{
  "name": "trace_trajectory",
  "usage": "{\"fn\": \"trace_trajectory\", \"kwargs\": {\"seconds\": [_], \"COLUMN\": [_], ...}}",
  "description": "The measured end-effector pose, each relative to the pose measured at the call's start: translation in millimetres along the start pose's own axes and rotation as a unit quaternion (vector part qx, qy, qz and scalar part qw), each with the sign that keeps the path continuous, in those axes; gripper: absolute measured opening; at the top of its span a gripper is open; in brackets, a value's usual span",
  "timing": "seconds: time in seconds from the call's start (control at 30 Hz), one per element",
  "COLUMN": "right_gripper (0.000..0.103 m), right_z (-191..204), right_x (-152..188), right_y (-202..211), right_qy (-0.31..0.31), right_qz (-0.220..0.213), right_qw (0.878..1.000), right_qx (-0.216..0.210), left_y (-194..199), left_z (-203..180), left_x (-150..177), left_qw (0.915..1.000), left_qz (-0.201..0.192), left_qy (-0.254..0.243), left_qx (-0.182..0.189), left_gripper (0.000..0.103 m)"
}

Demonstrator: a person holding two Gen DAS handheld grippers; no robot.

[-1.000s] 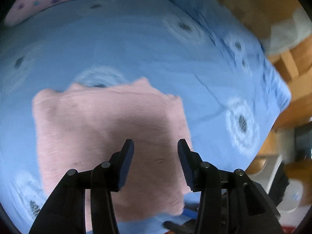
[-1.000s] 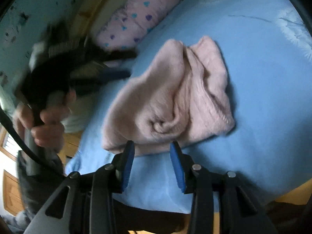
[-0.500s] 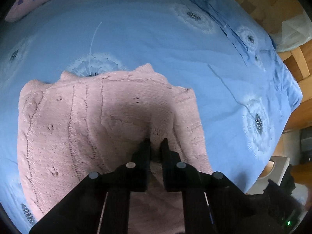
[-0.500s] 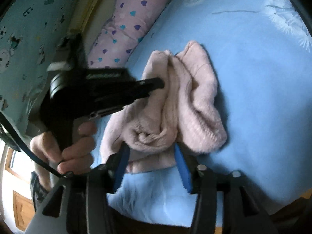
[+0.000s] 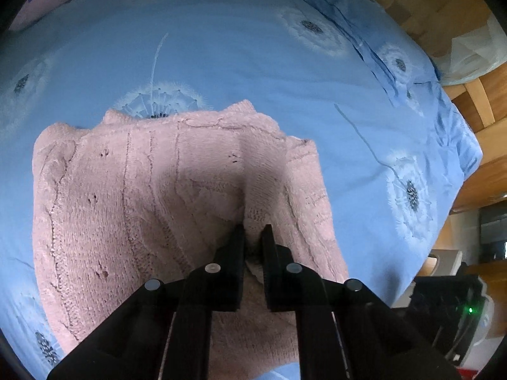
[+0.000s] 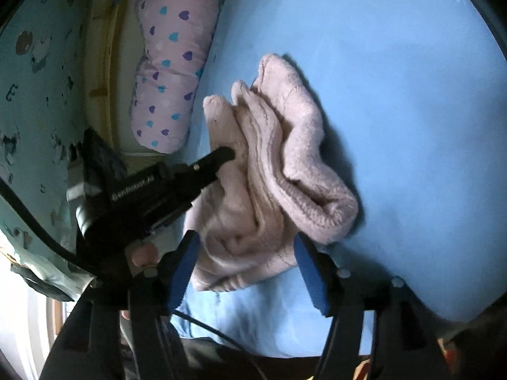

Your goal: Fold small clothes

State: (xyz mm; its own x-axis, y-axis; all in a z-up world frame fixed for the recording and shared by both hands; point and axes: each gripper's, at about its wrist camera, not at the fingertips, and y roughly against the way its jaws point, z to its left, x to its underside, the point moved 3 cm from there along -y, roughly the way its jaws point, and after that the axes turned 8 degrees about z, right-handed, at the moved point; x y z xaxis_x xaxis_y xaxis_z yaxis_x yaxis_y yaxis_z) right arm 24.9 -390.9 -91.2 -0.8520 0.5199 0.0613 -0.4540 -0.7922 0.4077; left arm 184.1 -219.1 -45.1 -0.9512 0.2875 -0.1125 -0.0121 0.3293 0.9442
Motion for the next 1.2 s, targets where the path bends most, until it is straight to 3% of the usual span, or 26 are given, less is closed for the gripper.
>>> {"fn": "trace_trajectory", "kwargs": {"seconds": [0.1, 0.17, 0.33, 0.43, 0.47, 0.57, 0.7, 0.8, 0.9, 0.97, 1.07, 1.13, 1.2], "right_gripper": [0.070, 0.071, 0.071, 0.070, 0.068, 0.032, 0.025, 0.024, 0.024, 0.025, 0.025, 0.024, 0.023], "right_z": [3.7, 4.2, 3.9, 13.3, 18.8, 36.7, 69.3, 106.6, 135.1, 122.6, 62.4, 43.2, 50.1], "right_x": [1.1, -0.4, -10.3, -21.3, -24.4, -30.9, -48.6, -58.0, -53.0, -49.3, -43.2, -38.1, -38.0], "right_y": [-8.3, -16.4, -26.4, -35.8, -40.0, -53.2, -55.0, -41.3, -24.1, -24.5, -34.0, -32.6, -21.7], "right_qy": [-0.004, -0.007, -0.023, -0.024, -0.015, 0.022, 0.079, 0.136, 0.215, 0.218, 0.173, 0.155, 0.169], "right_qz": [0.013, 0.014, 0.004, 0.006, 0.012, 0.039, 0.037, 0.022, 0.006, 0.014, 0.050, 0.058, 0.037], "right_qw": [1.000, 1.000, 1.000, 1.000, 1.000, 0.997, 0.989, 0.983, 0.966, 0.962, 0.960, 0.966, 0.968], "right_qx": [-0.028, -0.017, -0.011, 0.001, 0.010, 0.067, 0.119, 0.122, 0.141, 0.164, 0.216, 0.198, 0.182], "left_y": [7.6, 17.2, 45.5, 55.6, 57.8, 62.1, 63.2, 69.7, 73.4, 71.2, 63.2, 60.1, 60.2], "left_z": [2.8, 6.6, 22.7, 41.0, 47.4, 68.8, 94.2, 107.9, 112.6, 112.8, 109.7, 106.2, 104.7], "left_x": [3.4, 7.5, 19.0, 24.9, 26.5, 35.9, 48.4, 49.4, 50.1, 50.4, 51.5, 51.9, 50.1], "left_qw": [0.9998, 0.9993, 0.9993, 0.9984, 0.9981, 0.9965, 0.9940, 0.9918, 0.9907, 0.9912, 0.9920, 0.9932, 0.9933], "left_qz": [0.002, 0.000, -0.022, -0.035, -0.041, -0.064, -0.066, -0.079, -0.087, -0.084, -0.073, -0.072, -0.074], "left_qy": [0.003, 0.005, -0.012, -0.011, -0.008, 0.000, 0.017, 0.034, 0.038, 0.036, 0.033, 0.026, 0.023], "left_qx": [0.019, 0.036, 0.029, 0.042, 0.046, 0.054, 0.086, 0.094, 0.098, 0.095, 0.098, 0.087, 0.086], "left_gripper": [0.004, 0.004, 0.004, 0.004, 0.004, 0.004, 0.004, 0.004, 0.004, 0.004, 0.004, 0.004, 0.004]}}
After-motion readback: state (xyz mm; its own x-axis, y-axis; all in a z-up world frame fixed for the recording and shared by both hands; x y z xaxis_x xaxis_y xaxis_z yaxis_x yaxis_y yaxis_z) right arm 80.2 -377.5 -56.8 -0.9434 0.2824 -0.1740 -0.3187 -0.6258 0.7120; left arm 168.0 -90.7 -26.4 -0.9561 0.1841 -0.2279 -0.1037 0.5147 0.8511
